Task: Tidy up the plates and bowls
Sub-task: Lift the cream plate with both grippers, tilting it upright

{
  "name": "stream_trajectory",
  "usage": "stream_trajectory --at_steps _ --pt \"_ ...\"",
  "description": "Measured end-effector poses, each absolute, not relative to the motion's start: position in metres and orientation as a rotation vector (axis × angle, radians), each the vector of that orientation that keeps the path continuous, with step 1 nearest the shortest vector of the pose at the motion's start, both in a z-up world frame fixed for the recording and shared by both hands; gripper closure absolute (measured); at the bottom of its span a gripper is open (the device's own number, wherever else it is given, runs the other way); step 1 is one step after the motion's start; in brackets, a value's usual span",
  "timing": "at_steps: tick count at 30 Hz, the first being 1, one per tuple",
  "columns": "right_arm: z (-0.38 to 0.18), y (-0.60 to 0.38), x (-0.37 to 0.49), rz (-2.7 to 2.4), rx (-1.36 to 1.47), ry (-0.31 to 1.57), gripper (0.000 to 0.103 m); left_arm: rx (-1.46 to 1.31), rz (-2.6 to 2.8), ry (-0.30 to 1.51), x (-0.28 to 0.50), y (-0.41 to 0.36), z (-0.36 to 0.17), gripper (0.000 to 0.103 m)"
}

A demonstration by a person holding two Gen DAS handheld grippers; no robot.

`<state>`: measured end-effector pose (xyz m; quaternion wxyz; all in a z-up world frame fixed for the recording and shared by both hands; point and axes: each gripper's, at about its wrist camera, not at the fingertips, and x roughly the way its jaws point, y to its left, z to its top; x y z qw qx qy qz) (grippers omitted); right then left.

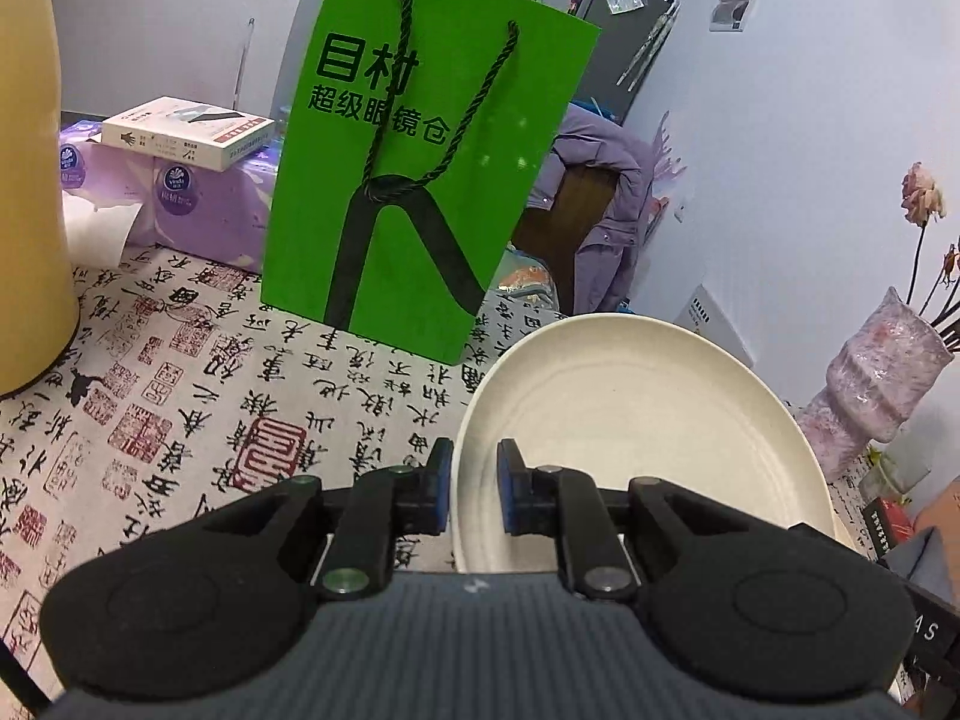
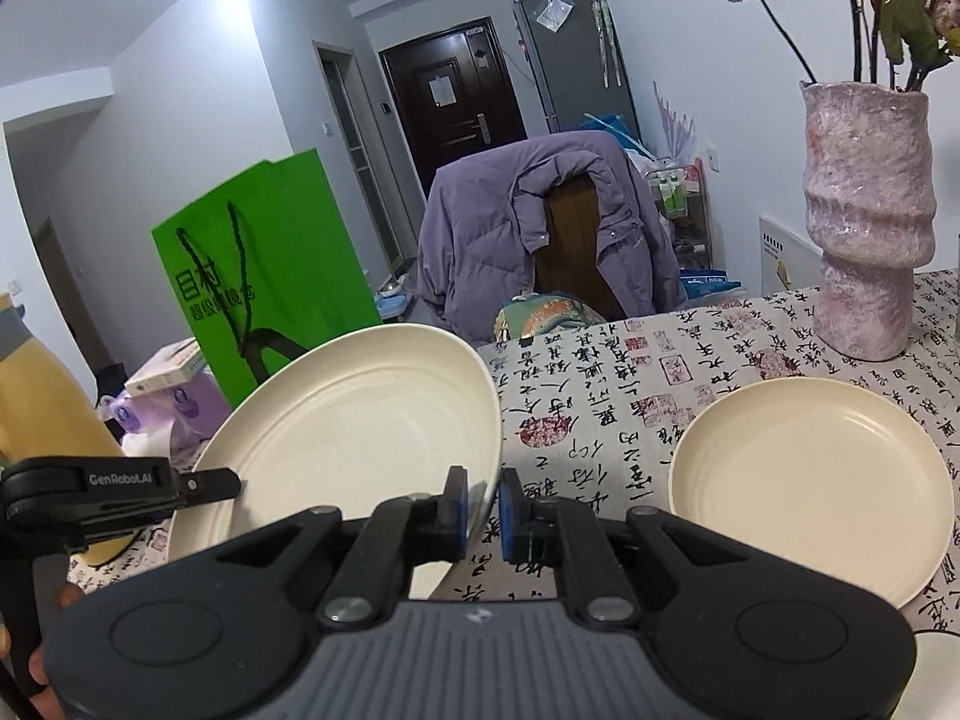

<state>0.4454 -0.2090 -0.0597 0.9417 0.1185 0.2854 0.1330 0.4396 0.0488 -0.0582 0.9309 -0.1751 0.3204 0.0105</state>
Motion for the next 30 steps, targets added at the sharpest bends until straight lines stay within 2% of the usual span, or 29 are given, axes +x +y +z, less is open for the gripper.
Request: stream_trajectory --at_steps 30 --pt "-0.028 -0.226 0.358 0.319 0.301 0.529 0.093 -0.304 0.050 0.619 0.349 0.031 -0.014 0.087"
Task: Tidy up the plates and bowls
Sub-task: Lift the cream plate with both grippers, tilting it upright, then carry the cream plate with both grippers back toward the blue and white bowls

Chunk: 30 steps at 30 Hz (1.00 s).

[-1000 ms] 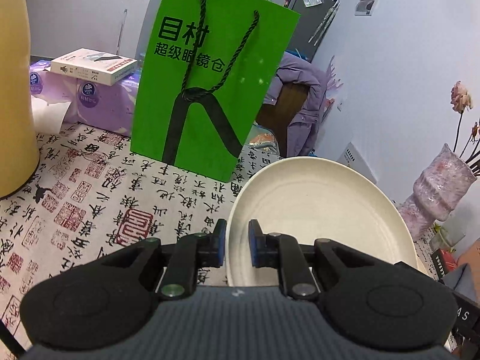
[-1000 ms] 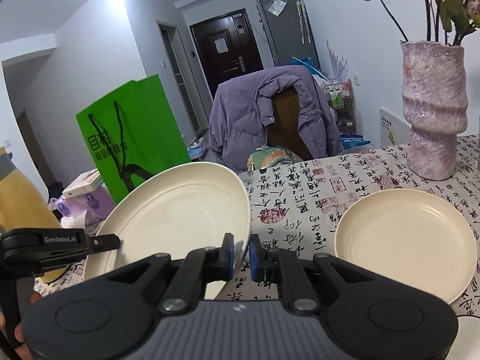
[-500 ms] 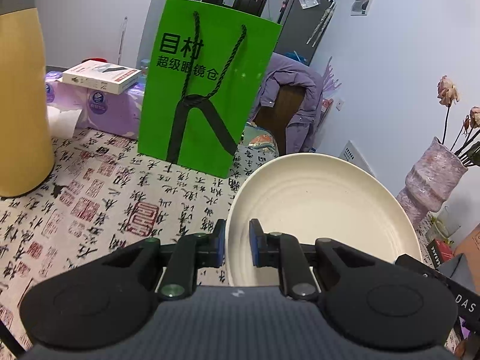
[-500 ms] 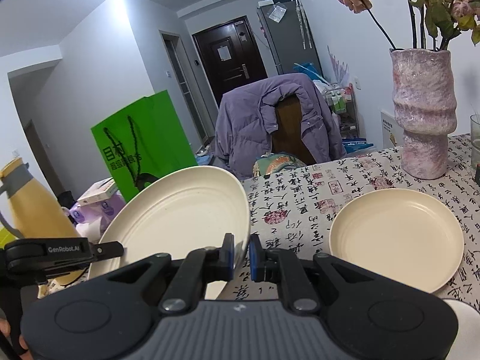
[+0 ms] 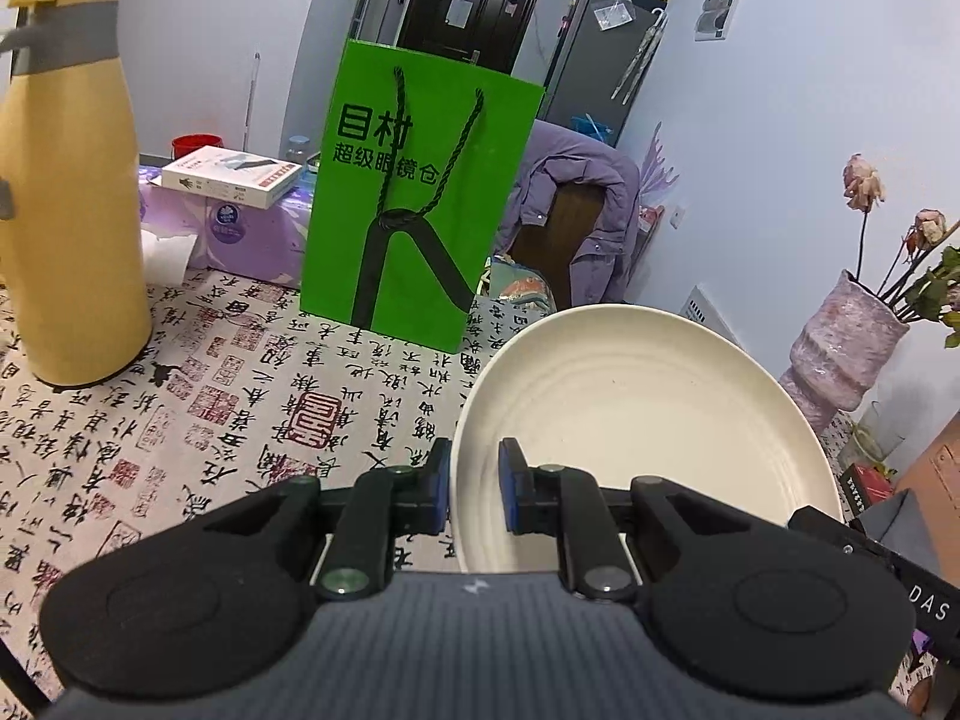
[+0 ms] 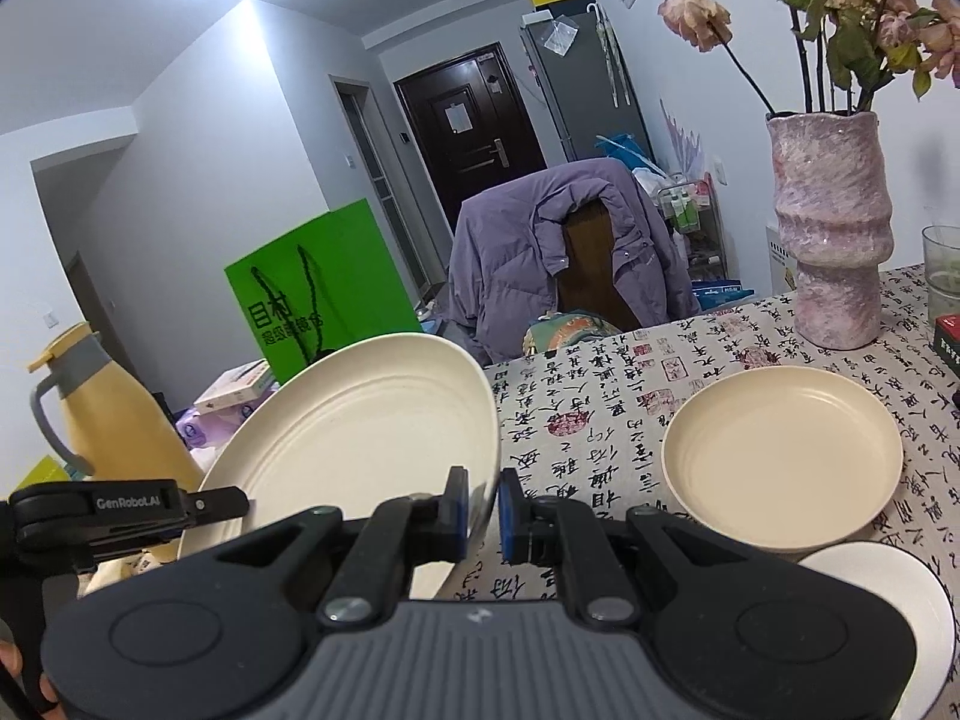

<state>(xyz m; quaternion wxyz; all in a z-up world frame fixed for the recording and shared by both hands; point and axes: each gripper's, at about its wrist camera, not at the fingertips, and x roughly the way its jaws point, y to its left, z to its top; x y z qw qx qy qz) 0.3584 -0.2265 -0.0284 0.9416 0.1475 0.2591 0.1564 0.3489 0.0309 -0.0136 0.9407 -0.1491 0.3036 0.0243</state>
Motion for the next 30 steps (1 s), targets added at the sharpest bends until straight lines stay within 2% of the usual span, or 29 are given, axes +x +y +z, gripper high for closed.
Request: stream_trajectory --at_steps 30 --pt "-0.007 -0.248 0.264 0.338 0.332 0.486 0.093 -0.250 0.053 0.567 0.247 0.008 0.018 0.088"
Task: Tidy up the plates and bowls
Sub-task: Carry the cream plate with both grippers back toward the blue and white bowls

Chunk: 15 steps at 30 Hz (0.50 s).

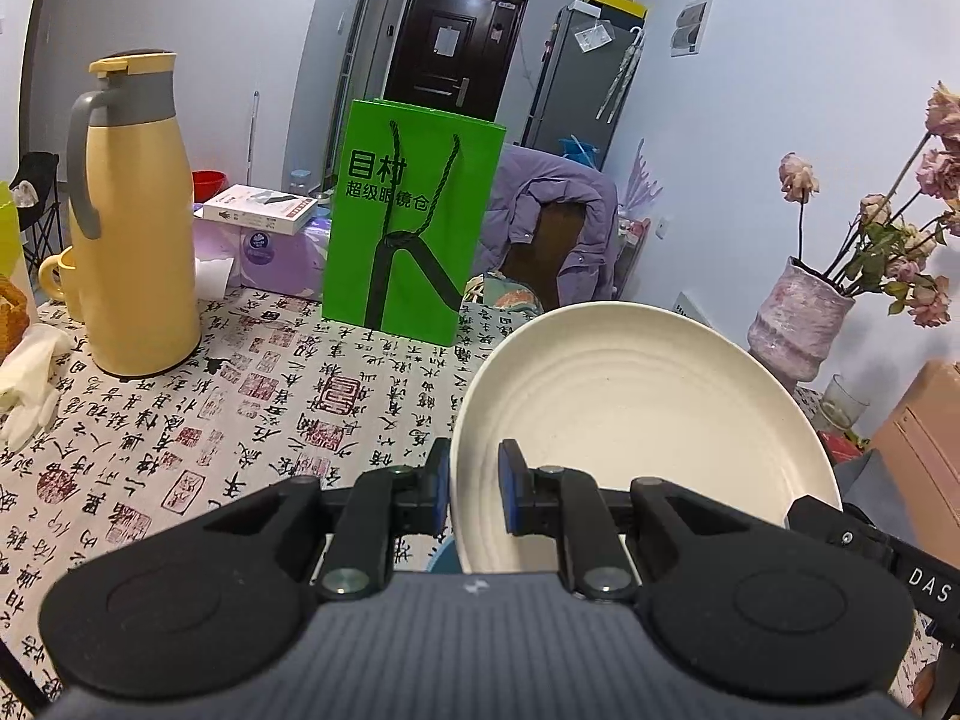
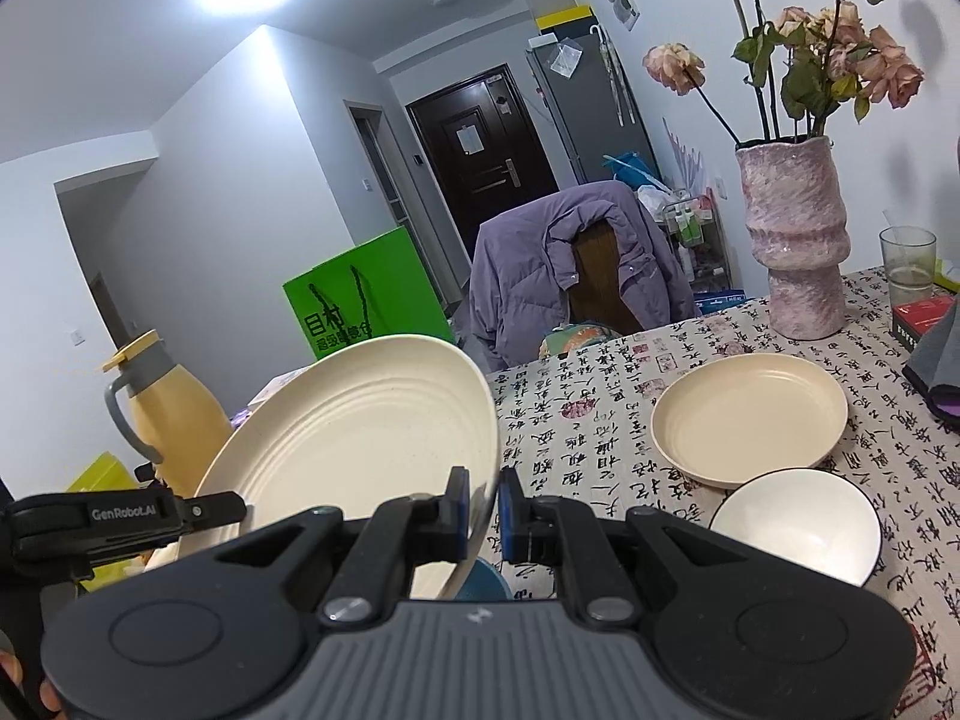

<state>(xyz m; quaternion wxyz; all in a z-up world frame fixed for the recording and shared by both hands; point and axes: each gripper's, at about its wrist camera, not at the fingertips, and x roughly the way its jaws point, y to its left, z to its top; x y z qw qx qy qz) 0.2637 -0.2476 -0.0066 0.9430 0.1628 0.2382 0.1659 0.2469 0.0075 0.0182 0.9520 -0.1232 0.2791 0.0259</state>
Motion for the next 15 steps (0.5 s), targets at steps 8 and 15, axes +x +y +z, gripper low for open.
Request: stream_trajectory --at_steps 8,15 --pt "-0.008 -0.257 0.243 0.335 0.351 0.480 0.093 -0.236 0.047 0.566 0.228 -0.002 0.018 0.088" --pt "-0.009 -0.268 0.227 0.334 0.357 0.470 0.093 -0.222 0.041 0.549 0.212 -0.013 0.020 0.088"
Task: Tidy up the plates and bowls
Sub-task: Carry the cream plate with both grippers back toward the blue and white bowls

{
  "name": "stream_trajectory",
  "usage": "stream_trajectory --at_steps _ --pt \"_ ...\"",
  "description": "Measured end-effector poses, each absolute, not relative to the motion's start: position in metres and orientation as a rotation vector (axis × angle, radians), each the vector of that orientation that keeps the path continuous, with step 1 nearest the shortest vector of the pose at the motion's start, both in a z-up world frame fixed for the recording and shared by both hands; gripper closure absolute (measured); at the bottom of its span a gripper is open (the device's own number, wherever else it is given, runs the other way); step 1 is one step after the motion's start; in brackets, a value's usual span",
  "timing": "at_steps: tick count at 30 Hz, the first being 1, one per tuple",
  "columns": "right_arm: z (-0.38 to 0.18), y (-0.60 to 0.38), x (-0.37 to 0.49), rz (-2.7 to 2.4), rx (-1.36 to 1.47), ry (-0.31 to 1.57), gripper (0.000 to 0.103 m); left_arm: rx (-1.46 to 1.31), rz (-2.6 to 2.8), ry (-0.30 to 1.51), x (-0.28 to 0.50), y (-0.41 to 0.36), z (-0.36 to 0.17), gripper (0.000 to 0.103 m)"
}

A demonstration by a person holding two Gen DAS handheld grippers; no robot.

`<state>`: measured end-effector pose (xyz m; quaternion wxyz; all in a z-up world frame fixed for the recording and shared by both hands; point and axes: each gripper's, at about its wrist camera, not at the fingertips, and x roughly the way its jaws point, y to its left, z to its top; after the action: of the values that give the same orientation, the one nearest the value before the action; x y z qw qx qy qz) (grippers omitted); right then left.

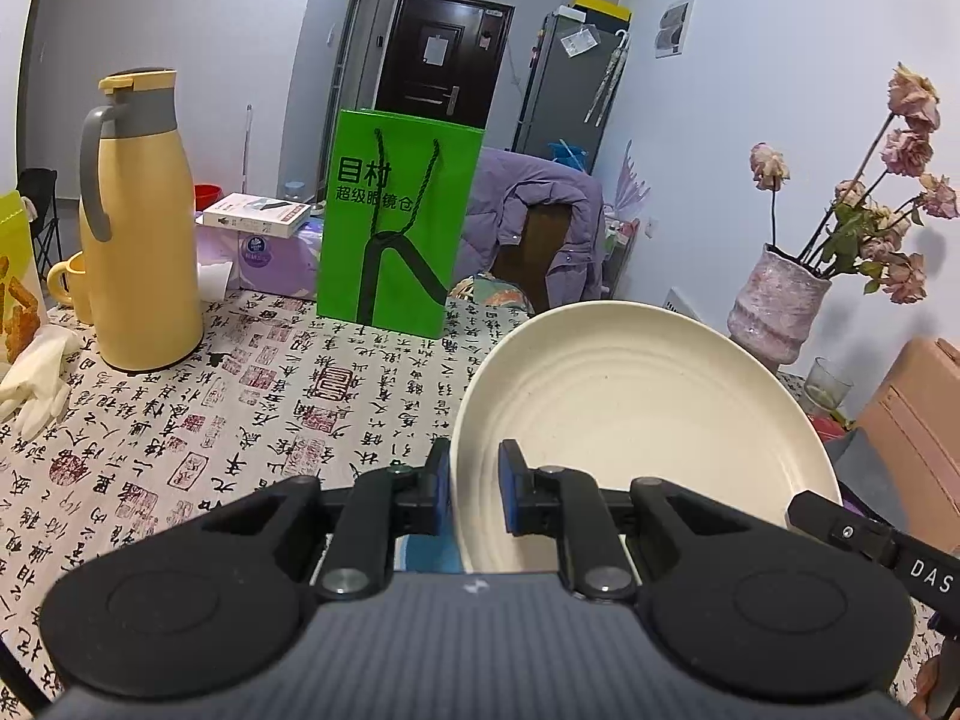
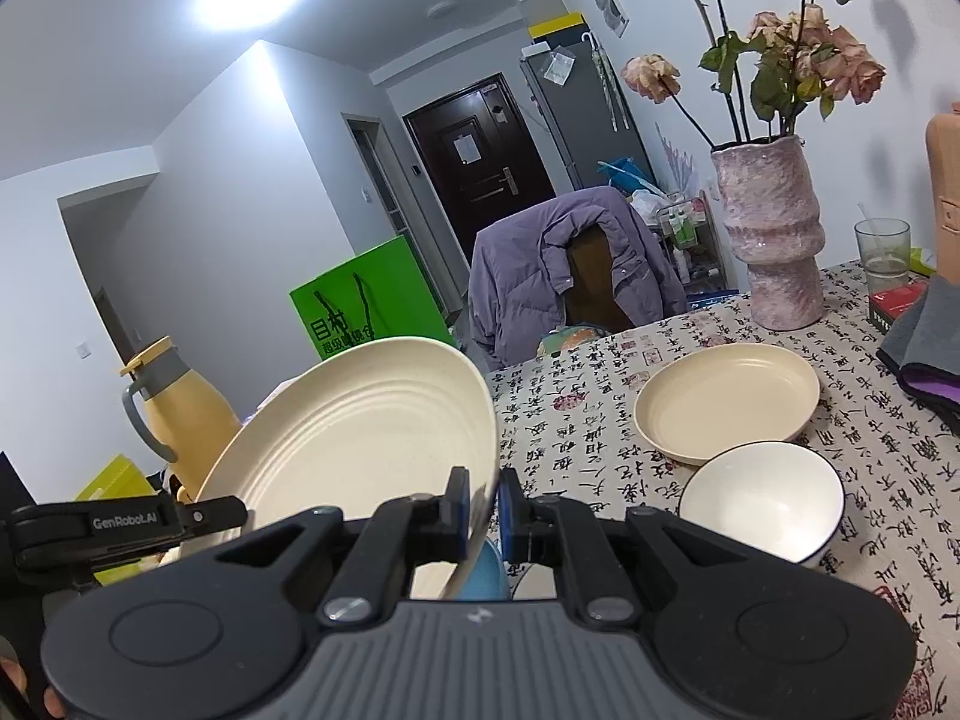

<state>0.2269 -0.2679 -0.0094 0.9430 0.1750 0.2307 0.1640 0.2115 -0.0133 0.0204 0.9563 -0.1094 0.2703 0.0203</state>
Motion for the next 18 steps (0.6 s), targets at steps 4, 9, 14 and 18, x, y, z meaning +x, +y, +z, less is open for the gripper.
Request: stream_trajectory --at_steps 4,9,14,18 --pt "-0.011 -0.273 0.220 0.336 0.356 0.467 0.093 -0.222 0.037 0.542 0.202 -0.018 0.020 0.088" --pt "-0.011 -0.280 0.208 0.339 0.361 0.454 0.093 -0.220 0.034 0.538 0.193 -0.023 0.019 0.088" --pt "-0.012 -0.285 0.198 0.339 0.367 0.444 0.093 -0.218 0.025 0.527 0.179 -0.029 0.019 0.088" --pt "-0.013 -0.291 0.189 0.337 0.376 0.439 0.093 -0.214 0.016 0.524 0.170 -0.034 0.017 0.088"
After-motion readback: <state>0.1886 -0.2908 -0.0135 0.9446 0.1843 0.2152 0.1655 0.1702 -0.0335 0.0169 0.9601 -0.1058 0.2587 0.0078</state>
